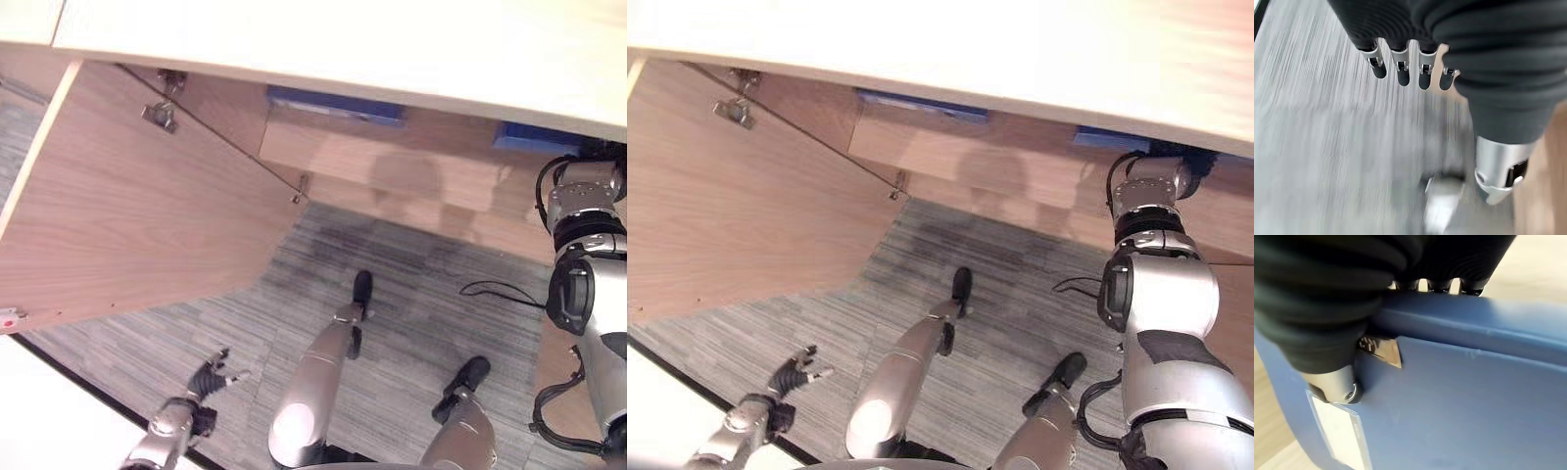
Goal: Put the empty folder in the office cabinet
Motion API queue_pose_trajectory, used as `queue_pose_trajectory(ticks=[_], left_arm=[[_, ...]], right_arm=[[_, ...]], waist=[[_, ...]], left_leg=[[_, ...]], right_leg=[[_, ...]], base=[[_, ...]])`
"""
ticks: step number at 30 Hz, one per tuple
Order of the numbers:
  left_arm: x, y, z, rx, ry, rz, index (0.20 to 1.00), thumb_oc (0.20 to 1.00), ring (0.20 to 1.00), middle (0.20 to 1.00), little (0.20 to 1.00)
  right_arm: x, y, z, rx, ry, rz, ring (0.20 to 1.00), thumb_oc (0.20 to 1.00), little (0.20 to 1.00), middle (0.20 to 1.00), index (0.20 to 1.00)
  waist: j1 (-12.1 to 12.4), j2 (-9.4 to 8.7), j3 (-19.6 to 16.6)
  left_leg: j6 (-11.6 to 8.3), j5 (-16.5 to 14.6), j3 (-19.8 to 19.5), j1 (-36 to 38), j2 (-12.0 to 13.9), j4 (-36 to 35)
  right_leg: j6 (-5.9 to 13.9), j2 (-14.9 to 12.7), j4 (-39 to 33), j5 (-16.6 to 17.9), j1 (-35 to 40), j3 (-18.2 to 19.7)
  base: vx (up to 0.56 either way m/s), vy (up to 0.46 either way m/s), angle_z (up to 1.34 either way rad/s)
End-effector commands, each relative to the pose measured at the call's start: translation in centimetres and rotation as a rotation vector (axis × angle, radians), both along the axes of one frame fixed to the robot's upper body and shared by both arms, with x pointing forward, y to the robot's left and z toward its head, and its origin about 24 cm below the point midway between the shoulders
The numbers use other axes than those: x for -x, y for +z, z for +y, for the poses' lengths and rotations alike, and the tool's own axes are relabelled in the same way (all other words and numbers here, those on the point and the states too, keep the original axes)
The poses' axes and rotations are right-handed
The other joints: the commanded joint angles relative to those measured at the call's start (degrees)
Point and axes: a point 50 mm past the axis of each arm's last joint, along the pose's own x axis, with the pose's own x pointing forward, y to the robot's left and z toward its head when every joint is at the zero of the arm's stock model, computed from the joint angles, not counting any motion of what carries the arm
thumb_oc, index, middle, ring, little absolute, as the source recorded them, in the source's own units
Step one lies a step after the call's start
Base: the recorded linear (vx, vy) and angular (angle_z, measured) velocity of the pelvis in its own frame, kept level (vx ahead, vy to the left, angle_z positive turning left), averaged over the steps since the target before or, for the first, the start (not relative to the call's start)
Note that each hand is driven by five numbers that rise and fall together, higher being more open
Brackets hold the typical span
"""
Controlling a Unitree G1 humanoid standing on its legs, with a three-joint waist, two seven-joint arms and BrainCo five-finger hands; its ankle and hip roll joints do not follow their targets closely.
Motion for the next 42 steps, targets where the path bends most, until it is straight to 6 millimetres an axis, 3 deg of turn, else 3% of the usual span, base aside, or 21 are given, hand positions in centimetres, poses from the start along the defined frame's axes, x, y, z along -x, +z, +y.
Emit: queue_pose_trajectory(ticks=[1,7,16,27,36,37,38,39,42], left_arm=[[-0.8,0.6,1.4,-0.059,-0.027,-0.012,1.000,1.000,1.000,1.000,1.000],[-1.1,0.9,0.9,-0.048,-0.067,-0.020,1.000,1.000,1.000,1.000,1.000],[-1.6,1.4,0.8,-0.042,-0.089,-0.036,1.000,1.000,1.000,1.000,1.000],[-2.8,2.6,1.2,-0.037,-0.077,-0.095,1.000,1.000,1.000,1.000,1.000],[-3.0,3.3,1.8,-0.043,-0.083,-0.119,1.000,1.000,1.000,1.000,1.000],[-3.0,3.3,1.9,-0.044,-0.085,-0.119,1.000,1.000,1.000,1.000,1.000],[-3.0,3.4,2.0,-0.049,-0.086,-0.117,1.000,1.000,1.000,1.000,1.000],[-3.0,3.4,2.0,-0.051,-0.085,-0.117,1.000,1.000,1.000,1.000,1.000],[-2.9,3.5,2.3,-0.064,-0.093,-0.112,1.000,1.000,1.000,1.000,1.000]], right_arm=[[1.7,5.2,-2.3,0.171,-0.071,-0.138,0.200,0.200,0.200,0.200,0.200],[2.7,6.9,-3.5,0.198,-0.114,-0.155,0.200,0.200,0.200,0.200,0.200],[3.6,9.2,-4.1,0.235,-0.142,-0.180,0.200,0.200,0.200,0.200,0.200],[3.2,9.4,-3.5,0.221,-0.120,-0.190,0.200,0.200,0.200,0.200,0.200],[2.5,8.2,-3.2,0.207,-0.079,-0.146,0.200,0.200,0.200,0.200,0.200],[2.4,8.2,-3.2,0.205,-0.077,-0.144,0.316,0.316,0.316,0.316,0.316],[2.4,8.1,-3.2,0.196,-0.074,-0.143,0.529,0.529,0.529,0.529,0.529],[2.4,7.8,-3.2,0.186,-0.070,-0.140,1.000,1.000,1.000,1.000,1.000],[2.4,7.3,-3.5,0.144,-0.065,-0.114,1.000,1.000,1.000,1.000,1.000]], waist=[[1.08,0.28,-0.14],[0.40,1.15,-0.70],[0.33,0.88,-1.15],[0.23,1.27,0.57],[0.46,1.70,1.88],[0.46,1.69,1.89],[0.48,1.71,1.87],[0.48,1.64,1.88],[0.40,1.28,1.79]], left_leg=[[-4.18,-9.36,-3.66,3.68,2.97,1.98],[-5.01,-7.90,-5.06,4.01,3.29,-0.79],[-5.54,-6.04,-6.56,4.25,3.63,-4.24],[-5.35,-7.85,-7.94,-0.54,3.33,0.50],[-4.88,-8.82,-9.08,-4.70,2.73,3.62],[-4.85,-8.84,-9.13,-4.81,2.74,3.65],[-4.84,-8.92,-9.19,-4.81,2.74,3.68],[-4.86,-8.96,-9.22,-4.78,2.68,3.70],[-4.93,-9.07,-9.25,-4.22,2.45,3.36]], right_leg=[[-1.14,0.24,6.04,-3.45,-1.64,-2.47],[-2.00,2.10,8.39,-6.14,-3.32,-3.12],[-2.73,3.76,9.17,-7.71,-4.84,-4.01],[-3.86,3.56,14.65,-10.82,-9.31,-3.58],[-4.30,3.18,18.31,-12.41,-13.33,-3.41],[-4.36,3.16,18.46,-12.51,-13.44,-3.42],[-4.43,3.07,18.65,-12.62,-13.48,-3.49],[-4.48,3.08,18.70,-12.65,-13.44,-3.53],[-4.54,3.00,18.25,-12.49,-12.74,-3.73]], base=[[0.11,-0.187,0.15],[0.06,-0.125,0.15],[0.04,-0.085,0.10],[0.00,-0.033,0.07],[0.00,-0.004,0.04],[0.00,0.012,0.03],[0.00,0.000,0.00],[0.00,0.000,0.00],[0.00,0.004,0.05]])
